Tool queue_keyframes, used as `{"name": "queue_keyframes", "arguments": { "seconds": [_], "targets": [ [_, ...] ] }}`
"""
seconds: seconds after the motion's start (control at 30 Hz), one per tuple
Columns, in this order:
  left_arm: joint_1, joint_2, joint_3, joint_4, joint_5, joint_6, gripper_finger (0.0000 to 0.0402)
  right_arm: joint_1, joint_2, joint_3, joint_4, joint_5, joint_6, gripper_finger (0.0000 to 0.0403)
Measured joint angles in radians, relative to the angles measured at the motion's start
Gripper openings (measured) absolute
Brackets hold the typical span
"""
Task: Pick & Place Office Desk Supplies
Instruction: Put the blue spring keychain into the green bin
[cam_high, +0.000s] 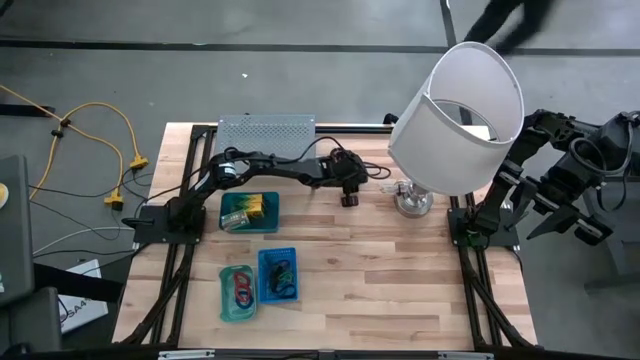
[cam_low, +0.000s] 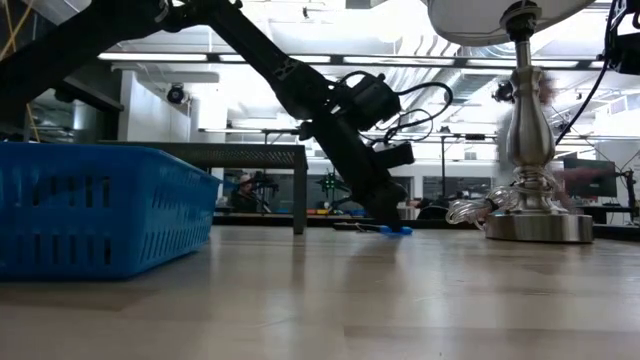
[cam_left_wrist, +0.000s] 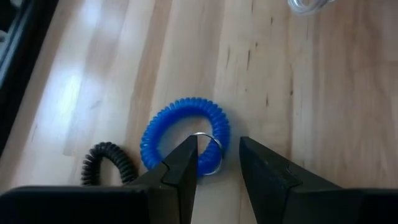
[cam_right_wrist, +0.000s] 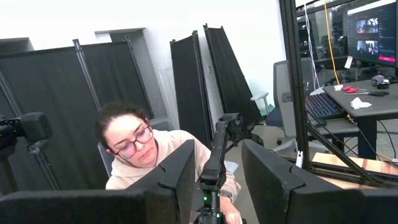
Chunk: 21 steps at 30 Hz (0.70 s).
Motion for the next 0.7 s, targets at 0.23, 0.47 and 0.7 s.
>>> {"name": "queue_keyframes", "arguments": {
  "seconds": [0.23,0.47,0.7],
  "targets": [
    [0.002,0.0,0.0,-0.005,0.008,-0.012,0.0112,0.0,0.0,0.0,0.0,0.0,0.0,0.012],
    [0.002,0.0,0.0,-0.005,0.007,-0.029,0.0092,0.0,0.0,0.0,0.0,0.0,0.0,0.012],
    [0.002,0.0,0.0,-0.005,0.021,-0.038,0.0027,0.0,0.0,0.0,0.0,0.0,0.0,0.012]
  ]
}}
